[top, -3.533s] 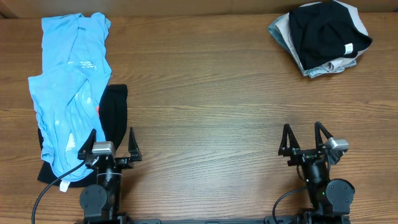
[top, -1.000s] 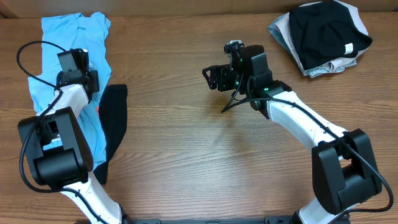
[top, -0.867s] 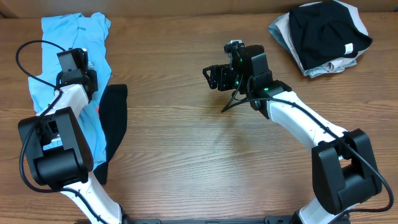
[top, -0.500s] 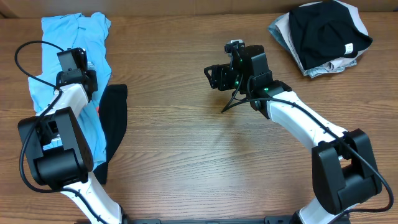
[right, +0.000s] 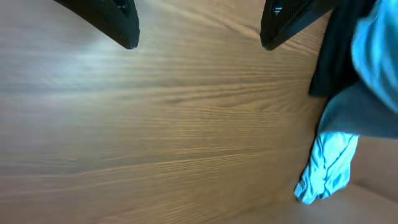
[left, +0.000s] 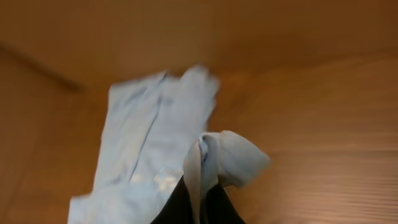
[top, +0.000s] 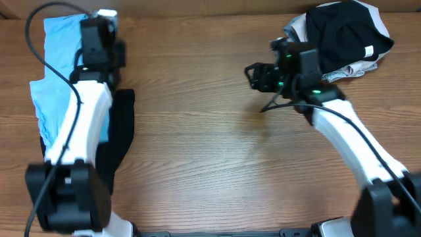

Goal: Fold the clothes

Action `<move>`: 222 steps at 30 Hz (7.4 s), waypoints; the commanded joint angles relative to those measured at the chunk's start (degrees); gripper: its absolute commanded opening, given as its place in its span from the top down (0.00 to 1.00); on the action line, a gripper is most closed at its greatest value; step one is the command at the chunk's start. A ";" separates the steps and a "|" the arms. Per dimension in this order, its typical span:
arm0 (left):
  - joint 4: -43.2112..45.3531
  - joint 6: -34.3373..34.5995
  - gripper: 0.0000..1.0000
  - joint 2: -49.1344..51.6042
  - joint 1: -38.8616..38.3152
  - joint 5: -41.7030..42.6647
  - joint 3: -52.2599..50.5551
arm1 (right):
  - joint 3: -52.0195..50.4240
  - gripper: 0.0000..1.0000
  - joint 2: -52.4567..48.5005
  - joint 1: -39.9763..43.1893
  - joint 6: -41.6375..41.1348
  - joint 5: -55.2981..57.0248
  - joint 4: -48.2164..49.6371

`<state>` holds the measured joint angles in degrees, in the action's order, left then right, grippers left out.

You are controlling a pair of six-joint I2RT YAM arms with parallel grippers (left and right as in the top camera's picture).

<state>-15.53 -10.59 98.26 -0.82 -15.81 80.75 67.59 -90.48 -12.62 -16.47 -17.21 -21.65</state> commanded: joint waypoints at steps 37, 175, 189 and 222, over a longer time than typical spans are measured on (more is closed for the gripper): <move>8.17 5.11 0.96 -7.15 -27.39 15.45 27.28 | 1.11 0.27 7.43 5.29 1.51 -5.16 -15.91; -52.85 6.91 0.96 10.12 -8.63 5.38 57.20 | 25.44 0.44 -11.17 13.84 4.50 -0.11 -33.11; -51.93 8.46 0.96 13.88 -7.82 5.40 57.20 | 21.35 0.31 -8.59 -7.61 9.31 2.34 -41.44; -52.09 10.97 0.96 18.53 -7.78 5.35 57.20 | 16.57 0.20 -22.36 -35.39 28.63 20.13 -26.05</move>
<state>-67.72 -0.34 116.68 -8.95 -11.07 136.88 83.07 -112.79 -47.88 8.88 1.08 -49.91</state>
